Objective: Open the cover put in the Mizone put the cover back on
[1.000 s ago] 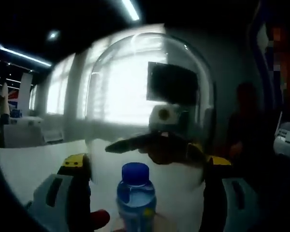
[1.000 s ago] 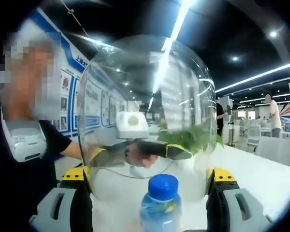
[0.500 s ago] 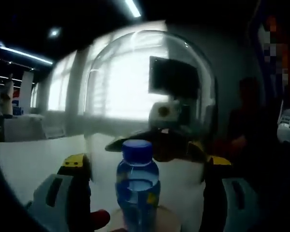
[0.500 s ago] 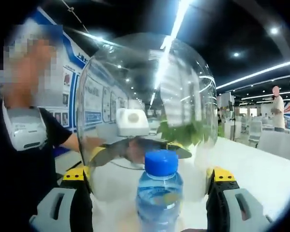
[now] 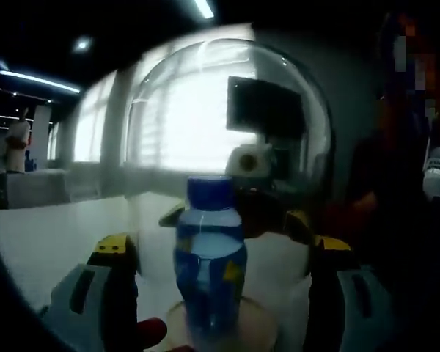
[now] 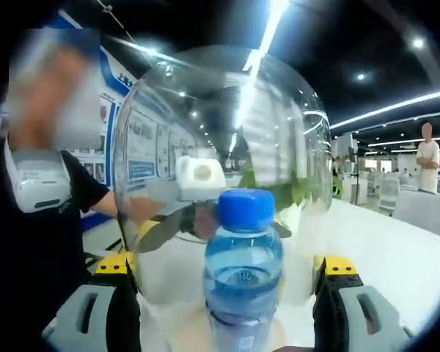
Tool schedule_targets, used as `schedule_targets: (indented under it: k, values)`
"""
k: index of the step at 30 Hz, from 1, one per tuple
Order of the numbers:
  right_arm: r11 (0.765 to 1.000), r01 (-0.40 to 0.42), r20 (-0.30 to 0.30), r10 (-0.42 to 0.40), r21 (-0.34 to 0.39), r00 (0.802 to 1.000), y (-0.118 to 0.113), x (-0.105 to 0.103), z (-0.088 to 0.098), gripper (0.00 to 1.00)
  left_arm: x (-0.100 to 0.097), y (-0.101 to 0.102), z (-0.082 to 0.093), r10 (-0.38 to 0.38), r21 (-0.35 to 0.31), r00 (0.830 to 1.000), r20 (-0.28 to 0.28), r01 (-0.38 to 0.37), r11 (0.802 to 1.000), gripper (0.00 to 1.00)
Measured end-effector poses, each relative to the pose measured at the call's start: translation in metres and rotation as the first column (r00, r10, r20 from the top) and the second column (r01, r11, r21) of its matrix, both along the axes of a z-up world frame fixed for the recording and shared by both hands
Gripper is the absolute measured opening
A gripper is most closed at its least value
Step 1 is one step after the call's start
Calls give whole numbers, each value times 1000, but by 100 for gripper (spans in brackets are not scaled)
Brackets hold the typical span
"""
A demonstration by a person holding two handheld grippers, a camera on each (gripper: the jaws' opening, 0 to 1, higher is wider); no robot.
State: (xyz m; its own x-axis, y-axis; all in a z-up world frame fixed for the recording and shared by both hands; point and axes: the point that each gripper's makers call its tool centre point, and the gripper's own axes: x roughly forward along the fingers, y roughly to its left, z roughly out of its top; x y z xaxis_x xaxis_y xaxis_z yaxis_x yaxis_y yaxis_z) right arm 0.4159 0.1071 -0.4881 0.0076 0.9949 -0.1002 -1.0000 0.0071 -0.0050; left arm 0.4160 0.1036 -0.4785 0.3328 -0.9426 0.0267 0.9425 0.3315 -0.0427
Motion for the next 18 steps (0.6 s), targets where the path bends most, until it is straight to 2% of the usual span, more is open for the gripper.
schedule_targets:
  k: [18]
  values:
    - [1000, -3, 5, 3, -23, 1000, -2, 2, -24, 91, 4, -3, -23, 3, 44, 1000, -11, -2, 999, 83]
